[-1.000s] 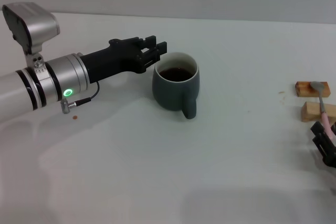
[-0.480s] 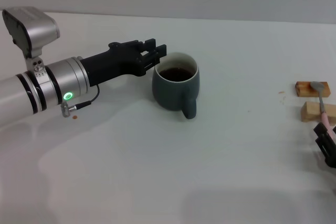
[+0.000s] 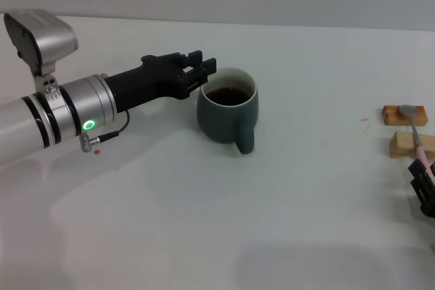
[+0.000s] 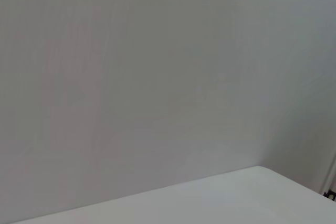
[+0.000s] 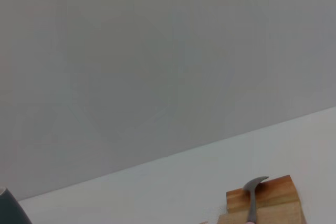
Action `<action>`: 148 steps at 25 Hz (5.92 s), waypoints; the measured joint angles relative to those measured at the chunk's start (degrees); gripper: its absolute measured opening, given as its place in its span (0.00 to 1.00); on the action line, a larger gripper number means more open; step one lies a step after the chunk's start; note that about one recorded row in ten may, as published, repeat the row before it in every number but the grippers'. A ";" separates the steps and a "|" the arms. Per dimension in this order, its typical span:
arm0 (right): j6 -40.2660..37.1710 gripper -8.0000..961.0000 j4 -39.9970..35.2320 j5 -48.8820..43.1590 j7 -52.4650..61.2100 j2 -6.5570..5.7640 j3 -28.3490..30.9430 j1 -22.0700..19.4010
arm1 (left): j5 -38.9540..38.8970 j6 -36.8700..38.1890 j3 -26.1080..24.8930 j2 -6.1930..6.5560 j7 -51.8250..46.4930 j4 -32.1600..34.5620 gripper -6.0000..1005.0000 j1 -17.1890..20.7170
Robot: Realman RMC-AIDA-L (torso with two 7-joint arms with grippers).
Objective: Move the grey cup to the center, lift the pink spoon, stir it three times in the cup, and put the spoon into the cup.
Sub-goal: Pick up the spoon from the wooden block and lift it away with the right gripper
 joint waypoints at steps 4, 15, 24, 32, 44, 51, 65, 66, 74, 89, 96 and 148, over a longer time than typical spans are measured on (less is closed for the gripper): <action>-0.08 0.41 -0.02 0.05 0.00 0.06 0.05 0.04 | 0.00 0.00 -0.07 0.01 -0.02 0.06 0.35 0.00; -0.12 0.31 0.04 0.05 0.03 0.07 0.11 0.36 | 0.00 0.01 -0.01 0.02 -0.12 0.59 0.35 0.00; -0.27 0.31 0.04 0.16 0.03 0.07 1.01 -0.04 | -0.06 0.29 -0.07 0.02 -0.23 0.59 0.35 -0.09; -0.06 0.30 0.05 0.22 0.03 0.07 1.51 -0.09 | -0.19 0.00 -0.25 -0.07 -0.23 0.59 0.35 -0.10; 0.17 0.27 0.05 0.22 -0.18 0.07 1.46 0.08 | -0.17 0.00 -0.23 -0.17 -0.23 0.59 0.35 -0.06; 0.19 0.26 0.05 0.22 -0.27 0.11 1.48 0.02 | -0.14 0.00 -0.23 -0.23 -0.23 0.59 0.35 -0.02; 0.57 0.23 0.05 0.11 -0.41 0.16 1.24 0.37 | -0.13 0.00 -0.23 -0.48 -0.23 0.59 0.35 0.00; 0.71 0.23 0.05 0.07 -0.41 0.16 1.22 0.40 | -0.12 0.00 -0.23 -0.54 -0.23 0.59 0.35 0.00; 1.17 0.22 0.04 -0.21 -0.44 0.16 1.38 0.44 | -0.17 0.00 -0.23 -0.67 -0.16 0.65 0.35 0.00; 1.45 0.22 -0.05 -0.23 -0.44 0.16 1.48 0.78 | -0.18 -0.09 -0.32 -0.78 -0.14 0.67 0.35 -0.02; 1.77 0.20 -0.04 -0.19 -0.44 0.16 1.48 0.89 | -0.18 -0.09 -0.32 -0.78 -0.14 0.68 0.35 -0.09; -0.98 0.12 0.02 -0.20 -0.44 0.12 0.95 2.06 | -0.18 -1.53 -0.41 -1.04 0.39 0.68 0.35 -0.01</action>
